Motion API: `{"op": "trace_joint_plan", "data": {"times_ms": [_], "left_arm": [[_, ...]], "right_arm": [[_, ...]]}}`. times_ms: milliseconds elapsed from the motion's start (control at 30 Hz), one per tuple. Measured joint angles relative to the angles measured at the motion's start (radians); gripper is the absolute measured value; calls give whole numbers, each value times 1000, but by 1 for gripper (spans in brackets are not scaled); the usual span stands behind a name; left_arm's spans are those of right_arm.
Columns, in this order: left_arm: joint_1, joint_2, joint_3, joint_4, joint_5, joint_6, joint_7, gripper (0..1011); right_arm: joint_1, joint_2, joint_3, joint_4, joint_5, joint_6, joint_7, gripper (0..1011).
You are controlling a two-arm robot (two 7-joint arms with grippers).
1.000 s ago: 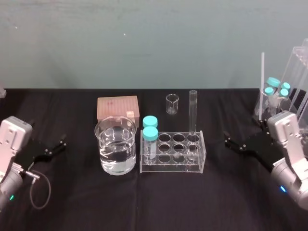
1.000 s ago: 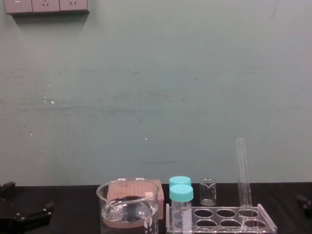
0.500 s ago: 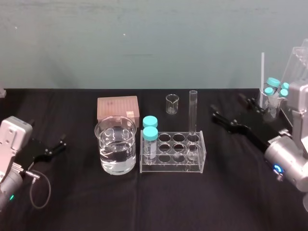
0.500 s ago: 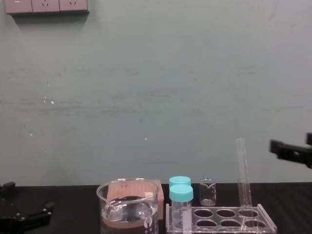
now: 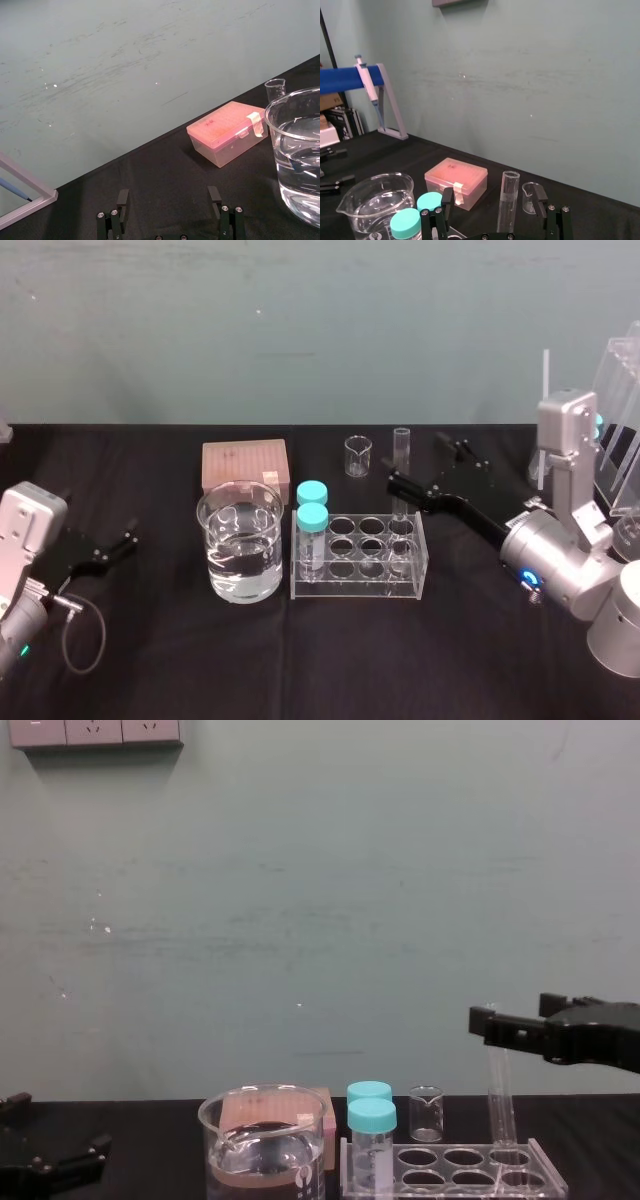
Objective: Hold the test tube with one hand and immerse one end into the beaker, then return it to the test tube rack.
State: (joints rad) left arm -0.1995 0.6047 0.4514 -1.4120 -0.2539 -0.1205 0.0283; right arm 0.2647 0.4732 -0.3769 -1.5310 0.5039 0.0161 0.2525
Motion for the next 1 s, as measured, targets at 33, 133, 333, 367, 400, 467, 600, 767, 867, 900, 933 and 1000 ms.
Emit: {"op": "trace_joint_plan", "data": {"times_ms": [33, 133, 333, 367, 400, 467, 600, 767, 867, 900, 933, 1000], "left_arm": [[0, 0, 0, 0, 0, 0, 0, 1000], [0, 0, 0, 0, 0, 0, 0, 1000], [0, 0, 0, 0, 0, 0, 0, 1000], [0, 0, 0, 0, 0, 0, 0, 1000], [0, 0, 0, 0, 0, 0, 0, 1000], [0, 0, 0, 0, 0, 0, 0, 1000], [0, 0, 0, 0, 0, 0, 0, 1000], [0, 0, 0, 0, 0, 0, 0, 1000], [0, 0, 0, 0, 0, 0, 0, 1000], [0, 0, 0, 0, 0, 0, 0, 1000], [0, 0, 0, 0, 0, 0, 0, 1000], [0, 0, 0, 0, 0, 0, 0, 1000]], "right_arm": [[4, -4, -2, 6, -4, 3, 0, 1000], [18, -19, -6, 25, -18, 11, 2, 1000], [36, -44, -11, 56, -39, 24, 10, 1000], [37, -47, -11, 59, -41, 26, 11, 1000], [39, -53, -11, 64, -45, 29, 12, 1000], [41, -60, -11, 71, -50, 34, 12, 1000], [42, -72, -6, 82, -60, 43, 12, 1000], [43, -84, 1, 92, -73, 54, 8, 1000], [43, -91, 6, 97, -81, 59, 7, 1000], [44, -94, 9, 100, -85, 61, 7, 1000], [44, -95, 11, 102, -88, 63, 6, 1000], [44, -98, 13, 104, -91, 65, 5, 1000]]}}
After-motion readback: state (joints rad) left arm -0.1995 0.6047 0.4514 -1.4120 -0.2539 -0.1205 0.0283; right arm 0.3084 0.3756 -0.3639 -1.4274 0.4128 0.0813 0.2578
